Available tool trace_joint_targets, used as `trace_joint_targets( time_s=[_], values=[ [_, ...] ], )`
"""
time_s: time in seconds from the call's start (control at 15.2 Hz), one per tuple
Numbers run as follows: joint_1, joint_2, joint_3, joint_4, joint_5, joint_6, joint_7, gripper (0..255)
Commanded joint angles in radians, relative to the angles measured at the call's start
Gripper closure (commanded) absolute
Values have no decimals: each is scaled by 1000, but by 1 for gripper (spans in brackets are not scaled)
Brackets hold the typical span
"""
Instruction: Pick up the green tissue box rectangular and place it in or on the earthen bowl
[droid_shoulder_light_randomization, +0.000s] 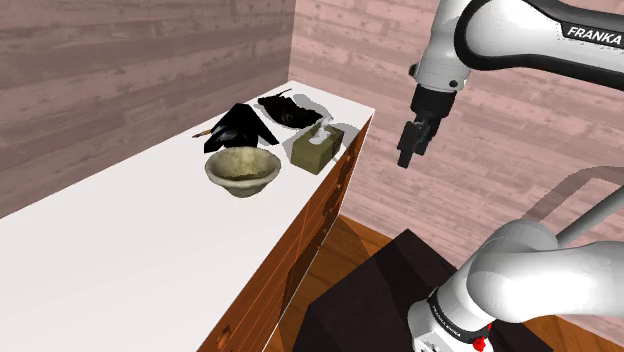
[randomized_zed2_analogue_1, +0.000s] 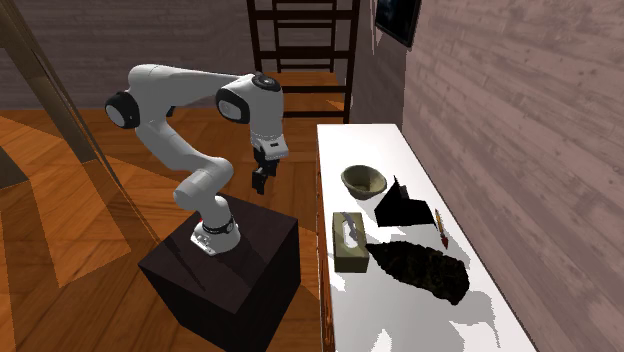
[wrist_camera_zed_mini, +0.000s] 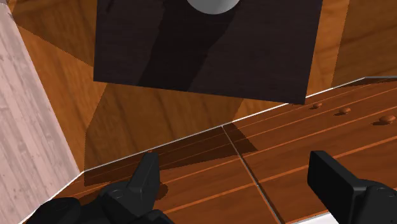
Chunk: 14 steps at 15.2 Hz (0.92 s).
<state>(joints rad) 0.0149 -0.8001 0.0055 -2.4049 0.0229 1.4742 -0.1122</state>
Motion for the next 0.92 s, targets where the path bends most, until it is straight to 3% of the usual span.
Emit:
trace_joint_targets(
  time_s=[0.0,0.86],
  values=[
    [0,0,0,0,0,0,0,0],
    [-4,346,-69,109,210,442,49,0]
  ],
)
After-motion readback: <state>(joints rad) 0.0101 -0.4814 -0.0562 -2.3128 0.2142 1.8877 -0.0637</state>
